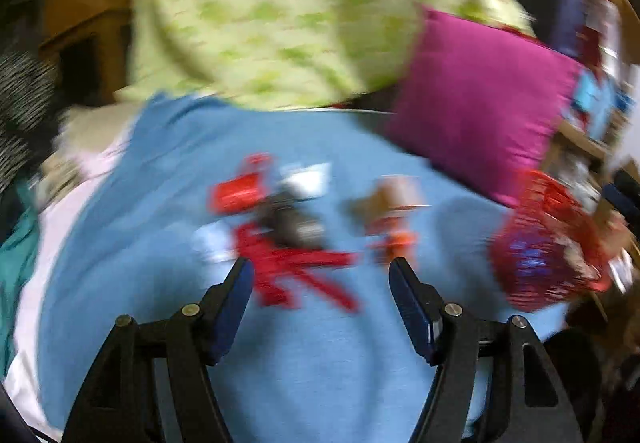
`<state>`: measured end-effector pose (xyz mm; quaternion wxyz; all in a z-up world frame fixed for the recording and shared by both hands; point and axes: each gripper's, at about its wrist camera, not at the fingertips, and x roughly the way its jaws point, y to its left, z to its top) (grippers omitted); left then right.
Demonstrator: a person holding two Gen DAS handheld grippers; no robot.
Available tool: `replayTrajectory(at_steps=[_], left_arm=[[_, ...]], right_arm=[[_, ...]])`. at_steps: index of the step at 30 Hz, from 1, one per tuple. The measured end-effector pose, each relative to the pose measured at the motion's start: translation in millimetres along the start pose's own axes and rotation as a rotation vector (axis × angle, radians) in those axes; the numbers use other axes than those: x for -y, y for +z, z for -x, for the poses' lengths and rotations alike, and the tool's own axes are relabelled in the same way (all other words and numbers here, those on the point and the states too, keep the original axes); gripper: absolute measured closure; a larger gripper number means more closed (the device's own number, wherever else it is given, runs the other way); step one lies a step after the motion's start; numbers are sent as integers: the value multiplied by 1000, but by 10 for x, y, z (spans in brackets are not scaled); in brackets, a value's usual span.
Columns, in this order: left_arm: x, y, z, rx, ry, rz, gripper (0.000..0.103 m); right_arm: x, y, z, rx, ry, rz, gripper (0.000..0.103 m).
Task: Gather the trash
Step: 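Open both tools over the red basket and return them to the pile, then grasp the orange plastic with the right tool while the left tool grasps the light blue face mask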
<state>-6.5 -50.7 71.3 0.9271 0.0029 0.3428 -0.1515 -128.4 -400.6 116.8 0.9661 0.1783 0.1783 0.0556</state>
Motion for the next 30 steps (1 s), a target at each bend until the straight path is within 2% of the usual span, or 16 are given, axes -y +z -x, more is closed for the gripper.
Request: replayTrajectory(at_steps=[2,5,8,11,14,20,22,24,26,30], left_arm=[[-346,-74,-13,-3,53,55,32],[-664,-164,-97,-14,95,103,32],[-845,-220,-250,-36,101,138,32],[-959,-228,-464,-65,79,160,32],[-911,-199,-653,-74,39,153,32],[-868,-170,-1109,-116,31,124,32],[-904,-172,-1259,-138,30,134,32],[-960,-172,-1345,-147,20,156,33],[-1019,-166,-1413,-163,-7,183,41],[-1073,-187,-1480,-184,-47,207,60]], right_arm=[[-183,-78,-276,-71,15,25,45],[-345,-240,-645,-169,10,54,45],[-391,-433,-1136,-301,18,41,45],[-355,-576,-1525,-391,-6,30,45],[-295,-680,-1760,-437,-10,22,45],[-213,-820,-2244,-546,4,-38,45],[-208,-849,-2339,-564,11,-55,48],[-239,-866,-2422,-577,12,-52,57],[-236,-908,-2529,-597,9,-62,60],[-249,-963,-2668,-621,1,-88,61]])
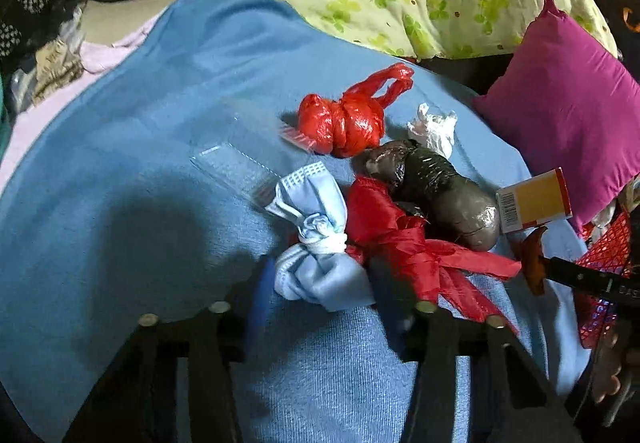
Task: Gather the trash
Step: 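Grasp the orange plastic with the right tool while the left tool grasps the light blue face mask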
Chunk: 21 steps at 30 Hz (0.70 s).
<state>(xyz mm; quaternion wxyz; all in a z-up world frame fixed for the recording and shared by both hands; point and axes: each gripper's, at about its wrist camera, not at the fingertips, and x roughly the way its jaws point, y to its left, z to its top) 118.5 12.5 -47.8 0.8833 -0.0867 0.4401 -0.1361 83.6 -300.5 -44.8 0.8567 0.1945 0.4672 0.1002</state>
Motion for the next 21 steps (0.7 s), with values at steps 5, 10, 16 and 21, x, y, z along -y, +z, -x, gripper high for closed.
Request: replayTrajectory(at_steps=[5,10,16,21], left_arm=[[7,-14,-72,-30,-33,-5,78],[-62,-47,-19,-23,-74,36,83],[-80,-144,268,33,-79,33,84],[76,-260,558,98,-46,-71,84]], right_arm=[[9,25,-132,-10,-44,-22,64],[-60,-11,-81,21,-55,23,84],[-155,-76,54,52,-37,86,85],[-98,-125,230,81,-9,79,85]])
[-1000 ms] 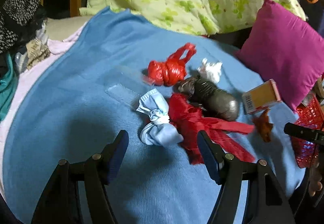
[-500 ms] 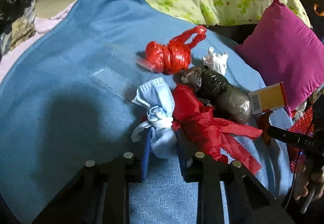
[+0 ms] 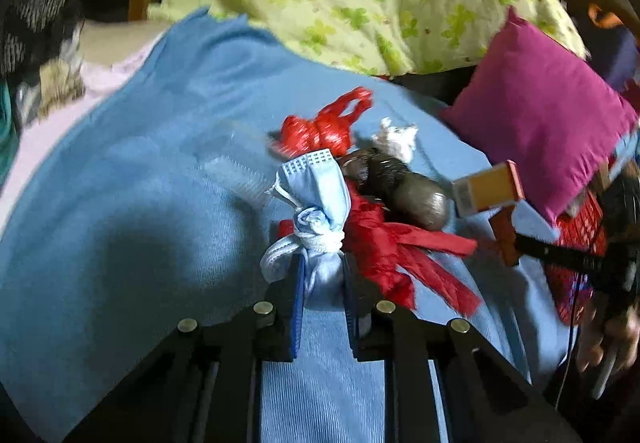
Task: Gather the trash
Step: 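Grasp the orange plastic with the right tool while the left tool grasps the light blue face mask, then carry the orange plastic with the right tool while the left tool carries the mask into the red basket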
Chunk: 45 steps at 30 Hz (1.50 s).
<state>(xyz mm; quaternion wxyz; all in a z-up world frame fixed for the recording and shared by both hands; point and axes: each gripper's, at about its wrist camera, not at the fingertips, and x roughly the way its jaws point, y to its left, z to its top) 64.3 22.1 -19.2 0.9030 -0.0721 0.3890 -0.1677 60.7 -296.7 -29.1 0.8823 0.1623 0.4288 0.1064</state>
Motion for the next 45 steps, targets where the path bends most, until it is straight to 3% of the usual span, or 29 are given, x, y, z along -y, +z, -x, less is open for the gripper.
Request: replayTrajectory(at_steps=[9,13,17,23,28,30,34,35,38,45], left_arm=[[163,7,123,35,-53,-66,84],[252,-3,145,43,-57,-98,84],[296,-4,158,47,-72,-114,84],[331,-22,172,48,-82,-126,84],[351,-26,195,58,-99,-129,84],[383,-38,190,57,-102,-141,84],[464,-69,168,47,-92,-164,84],[500,-82,162,45,-72,-178,84],[589,-116,152,42,-26,-212,84],[773,-178,275,54,70,-245,84]], right_arm=[[94,1,53,-2,-12,-49,81],[151,16,-107,-76,-39,-96,81],[174,38,-179,-86,-38,-112,81],[127,31,-224,-93,-25,-110,68],[90,31,-219,-90,17,-117,64],[73,31,-240,-91,12,-112,49],[-22,6,-376,-115,-35,-57,53],[-38,-9,-400,-120,-55,-39,62],[-102,-36,-441,-115,-126,14,73],[-181,-45,-289,-60,-121,71,75]])
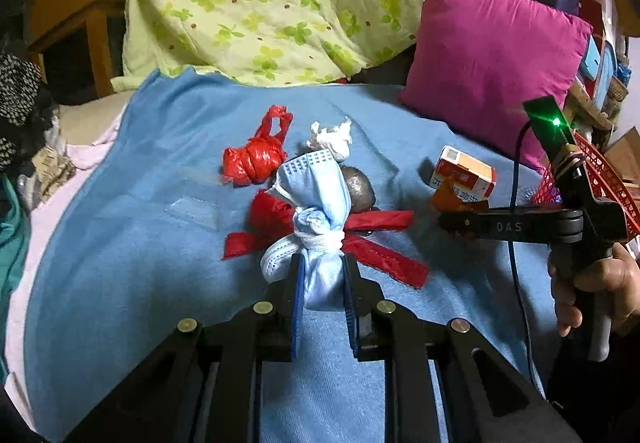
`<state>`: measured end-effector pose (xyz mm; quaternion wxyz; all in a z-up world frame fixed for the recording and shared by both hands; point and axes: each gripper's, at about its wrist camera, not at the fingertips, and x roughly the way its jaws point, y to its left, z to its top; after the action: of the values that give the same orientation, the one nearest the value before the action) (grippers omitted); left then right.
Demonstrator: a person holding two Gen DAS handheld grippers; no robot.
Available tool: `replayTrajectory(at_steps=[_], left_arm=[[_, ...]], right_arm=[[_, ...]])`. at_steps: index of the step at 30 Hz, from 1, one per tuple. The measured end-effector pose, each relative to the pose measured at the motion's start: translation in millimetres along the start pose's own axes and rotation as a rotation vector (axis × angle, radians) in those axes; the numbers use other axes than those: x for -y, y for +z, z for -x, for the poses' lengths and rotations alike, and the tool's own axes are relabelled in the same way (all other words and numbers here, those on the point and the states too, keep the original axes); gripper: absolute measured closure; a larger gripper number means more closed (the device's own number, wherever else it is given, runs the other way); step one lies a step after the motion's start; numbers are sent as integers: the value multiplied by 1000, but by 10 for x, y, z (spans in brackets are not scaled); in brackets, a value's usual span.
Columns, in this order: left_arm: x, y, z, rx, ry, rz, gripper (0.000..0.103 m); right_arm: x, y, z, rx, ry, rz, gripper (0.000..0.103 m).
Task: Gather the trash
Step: 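Carry the orange plastic with the right tool while the left tool carries the mask into the red basket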
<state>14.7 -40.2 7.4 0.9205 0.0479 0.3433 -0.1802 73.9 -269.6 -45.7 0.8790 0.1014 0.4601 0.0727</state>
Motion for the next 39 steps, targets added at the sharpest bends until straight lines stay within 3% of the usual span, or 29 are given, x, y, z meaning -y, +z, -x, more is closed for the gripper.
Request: replayTrajectory(at_steps=[11,19,27,39], left_arm=[[405,156,492,58,137,-97,84],[693,372,852,115,187,-165,84],[961,510,1053,145,199,-217,84],[1399,712,1160,171,173,-284,84]], right_arm=[[-42,-65,610,180,57,27,75],[32,-147,1109,304,109,1,75],[126,-356,1619,380,162,-36,75],[386,-481,2458,481,119,-38,75]])
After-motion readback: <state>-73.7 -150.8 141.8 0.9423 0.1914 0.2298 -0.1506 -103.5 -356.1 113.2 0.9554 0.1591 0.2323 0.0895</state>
